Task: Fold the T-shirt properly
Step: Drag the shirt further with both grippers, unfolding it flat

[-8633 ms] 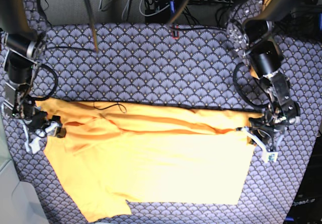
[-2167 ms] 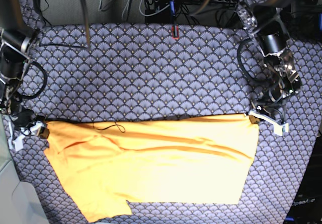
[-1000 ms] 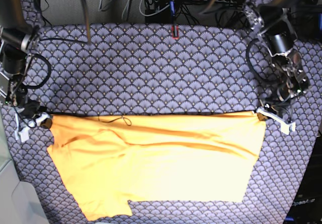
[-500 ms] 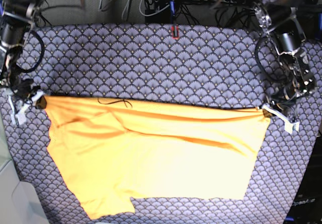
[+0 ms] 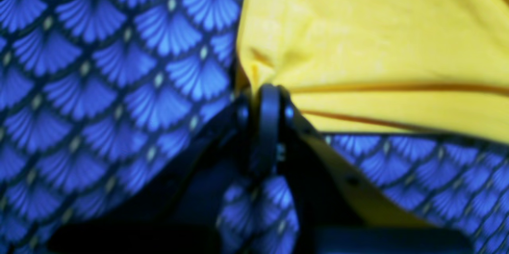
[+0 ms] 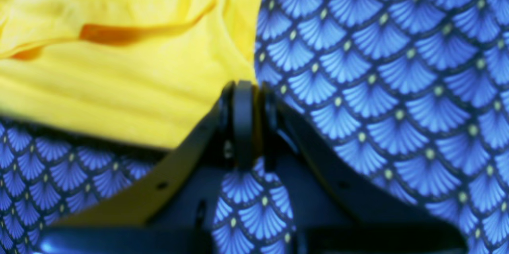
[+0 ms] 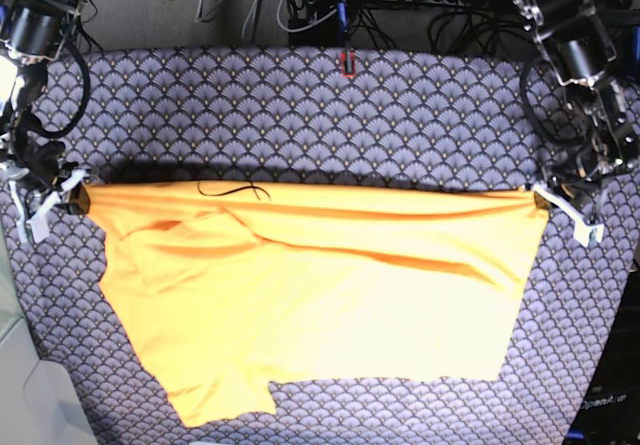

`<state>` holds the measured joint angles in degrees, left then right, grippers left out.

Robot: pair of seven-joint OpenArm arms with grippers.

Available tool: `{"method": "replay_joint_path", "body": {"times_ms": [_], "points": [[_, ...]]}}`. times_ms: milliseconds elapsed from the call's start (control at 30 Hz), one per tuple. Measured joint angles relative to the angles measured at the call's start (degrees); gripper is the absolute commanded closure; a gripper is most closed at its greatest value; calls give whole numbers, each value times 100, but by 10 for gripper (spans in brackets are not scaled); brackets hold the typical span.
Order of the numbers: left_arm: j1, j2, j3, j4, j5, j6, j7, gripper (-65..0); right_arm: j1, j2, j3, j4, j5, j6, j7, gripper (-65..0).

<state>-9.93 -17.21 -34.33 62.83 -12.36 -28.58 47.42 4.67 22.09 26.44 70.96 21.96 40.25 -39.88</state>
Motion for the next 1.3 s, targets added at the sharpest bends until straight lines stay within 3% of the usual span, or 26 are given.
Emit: {"method": "replay_joint_path", "body": {"times_ms": [333, 433, 567, 700, 1033, 1300], "points": [[402, -155, 26, 590, 26, -11, 315, 0, -892, 31, 144, 503, 125, 55, 107, 0], [407, -177, 26, 597, 31, -4, 334, 0, -1189, -214, 398, 1008, 61, 63, 26, 0], [485, -201, -7, 619, 74, -632, 636, 0, -1488, -361, 699, 1344, 87, 63, 20, 0], [551, -223, -11, 640, 96, -870, 695, 0, -1635, -396, 704, 1342, 68, 63, 24, 0], [1685, -199, -7, 1589, -63, -938, 479, 0, -2024, -487, 1198, 1344, 125, 68, 87, 0], [2181, -236, -7, 1882, -125, -920, 337, 0, -2321, -629, 1228, 1344, 61, 66, 267, 0]]}}
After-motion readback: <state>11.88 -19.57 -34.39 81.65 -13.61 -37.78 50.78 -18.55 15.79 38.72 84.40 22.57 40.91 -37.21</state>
